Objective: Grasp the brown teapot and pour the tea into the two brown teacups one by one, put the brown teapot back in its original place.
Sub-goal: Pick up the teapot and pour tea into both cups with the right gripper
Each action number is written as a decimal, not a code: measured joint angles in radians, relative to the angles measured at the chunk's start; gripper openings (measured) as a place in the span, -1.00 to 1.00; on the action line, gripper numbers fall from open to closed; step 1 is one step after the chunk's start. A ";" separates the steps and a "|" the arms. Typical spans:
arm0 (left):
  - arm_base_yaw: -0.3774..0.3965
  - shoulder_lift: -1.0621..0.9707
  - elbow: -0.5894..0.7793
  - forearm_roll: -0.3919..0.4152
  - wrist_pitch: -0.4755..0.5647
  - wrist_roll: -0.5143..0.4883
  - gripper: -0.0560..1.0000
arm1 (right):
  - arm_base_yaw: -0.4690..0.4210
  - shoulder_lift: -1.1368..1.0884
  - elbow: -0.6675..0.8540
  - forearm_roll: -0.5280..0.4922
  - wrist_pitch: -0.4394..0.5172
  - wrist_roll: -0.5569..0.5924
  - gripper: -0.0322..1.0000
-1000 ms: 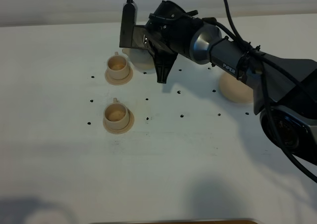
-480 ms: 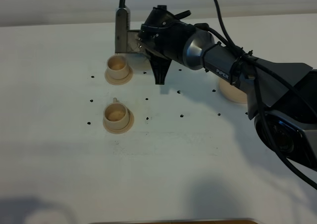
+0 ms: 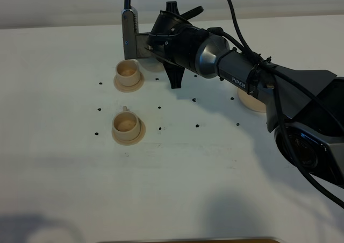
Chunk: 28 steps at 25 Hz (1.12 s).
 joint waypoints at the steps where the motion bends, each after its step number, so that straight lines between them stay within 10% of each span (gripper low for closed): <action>1: 0.000 0.000 0.000 0.000 0.000 0.000 -0.08 | 0.000 0.000 0.000 -0.006 0.000 0.000 -0.77; 28: 0.000 0.000 0.000 0.000 0.000 0.000 -0.08 | 0.029 0.026 0.000 -0.100 0.013 -0.017 -0.77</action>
